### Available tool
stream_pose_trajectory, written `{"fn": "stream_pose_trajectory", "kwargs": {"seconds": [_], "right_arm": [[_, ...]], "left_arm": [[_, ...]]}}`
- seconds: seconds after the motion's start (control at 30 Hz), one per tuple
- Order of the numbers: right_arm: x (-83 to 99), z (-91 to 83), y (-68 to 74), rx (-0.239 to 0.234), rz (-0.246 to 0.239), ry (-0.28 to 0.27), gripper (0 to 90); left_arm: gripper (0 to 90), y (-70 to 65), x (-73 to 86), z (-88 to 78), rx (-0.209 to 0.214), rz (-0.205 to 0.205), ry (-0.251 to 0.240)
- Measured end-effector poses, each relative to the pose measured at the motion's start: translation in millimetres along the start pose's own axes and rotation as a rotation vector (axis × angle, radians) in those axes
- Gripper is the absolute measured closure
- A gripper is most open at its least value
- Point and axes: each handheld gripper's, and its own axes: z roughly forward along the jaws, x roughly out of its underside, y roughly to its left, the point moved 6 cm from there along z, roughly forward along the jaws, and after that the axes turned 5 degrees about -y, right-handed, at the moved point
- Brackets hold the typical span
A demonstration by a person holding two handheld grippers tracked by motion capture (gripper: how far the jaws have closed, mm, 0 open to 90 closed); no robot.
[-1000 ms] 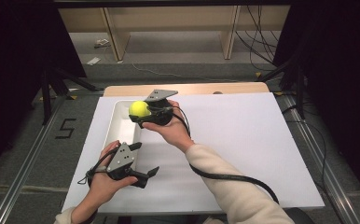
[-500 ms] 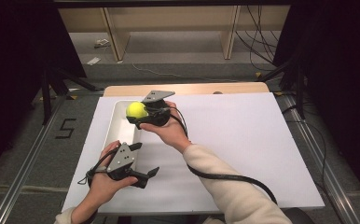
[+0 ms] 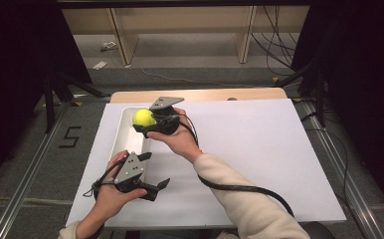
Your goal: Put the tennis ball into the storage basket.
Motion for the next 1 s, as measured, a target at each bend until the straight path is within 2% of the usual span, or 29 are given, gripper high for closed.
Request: {"fn": "stream_pose_trajectory", "kwargs": {"seconds": [1.0], "right_arm": [[-3.4,11.8,5.8,-0.025,-0.011,0.017,26.2]], "left_arm": [[0.9,-1.1,-0.2,0.0,0.004,0.000,0.000]]}}
